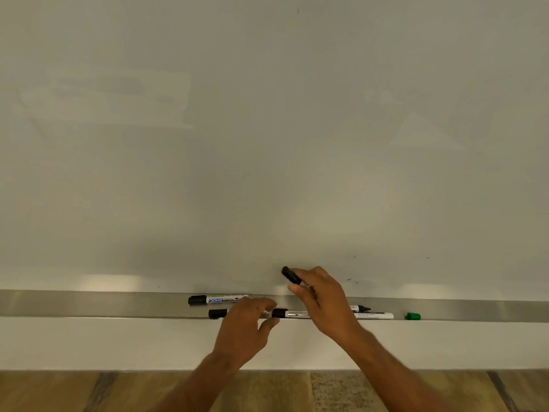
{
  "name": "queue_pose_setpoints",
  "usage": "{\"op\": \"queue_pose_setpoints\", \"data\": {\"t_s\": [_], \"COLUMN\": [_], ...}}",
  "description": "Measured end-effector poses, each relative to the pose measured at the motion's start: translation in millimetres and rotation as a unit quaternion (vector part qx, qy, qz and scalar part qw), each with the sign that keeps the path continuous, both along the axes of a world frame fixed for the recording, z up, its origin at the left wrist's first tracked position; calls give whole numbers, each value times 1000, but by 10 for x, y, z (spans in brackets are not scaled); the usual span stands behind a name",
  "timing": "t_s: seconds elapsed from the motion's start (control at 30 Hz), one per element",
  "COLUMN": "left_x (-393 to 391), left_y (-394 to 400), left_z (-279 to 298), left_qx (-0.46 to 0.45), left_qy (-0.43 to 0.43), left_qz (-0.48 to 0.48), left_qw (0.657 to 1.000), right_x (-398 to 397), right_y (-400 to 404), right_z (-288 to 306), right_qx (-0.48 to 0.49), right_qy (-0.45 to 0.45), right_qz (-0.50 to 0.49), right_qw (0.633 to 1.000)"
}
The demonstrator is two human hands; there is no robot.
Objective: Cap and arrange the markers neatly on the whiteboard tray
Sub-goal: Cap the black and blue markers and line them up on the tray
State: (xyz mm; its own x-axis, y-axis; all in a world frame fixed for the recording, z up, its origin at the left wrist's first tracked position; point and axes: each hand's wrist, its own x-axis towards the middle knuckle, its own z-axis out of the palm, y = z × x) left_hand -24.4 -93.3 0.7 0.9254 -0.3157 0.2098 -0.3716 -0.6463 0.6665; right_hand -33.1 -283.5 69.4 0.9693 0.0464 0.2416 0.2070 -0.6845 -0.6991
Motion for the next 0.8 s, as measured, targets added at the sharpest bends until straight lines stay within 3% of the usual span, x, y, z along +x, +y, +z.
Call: {"op": "queue_pose_setpoints", "data": {"t_s": [0.13, 0.23, 0.8], "left_x": [70, 105, 194], "left_y": [47, 82, -20], "left_z": [-17, -21, -121], "left_qx": [37, 69, 128], "left_qy": [-31, -43, -75], "left_qz": [20, 41, -23], "left_qw": [999, 996, 989], "right_x": [146, 216, 303], "right_y": [31, 66, 113], "right_z": [-258, -433, -723], "right_qx": [-210, -274, -250], "right_qy": [91, 135, 97], "right_qz": [28, 56, 74], "right_qw": [973, 951, 961]}}
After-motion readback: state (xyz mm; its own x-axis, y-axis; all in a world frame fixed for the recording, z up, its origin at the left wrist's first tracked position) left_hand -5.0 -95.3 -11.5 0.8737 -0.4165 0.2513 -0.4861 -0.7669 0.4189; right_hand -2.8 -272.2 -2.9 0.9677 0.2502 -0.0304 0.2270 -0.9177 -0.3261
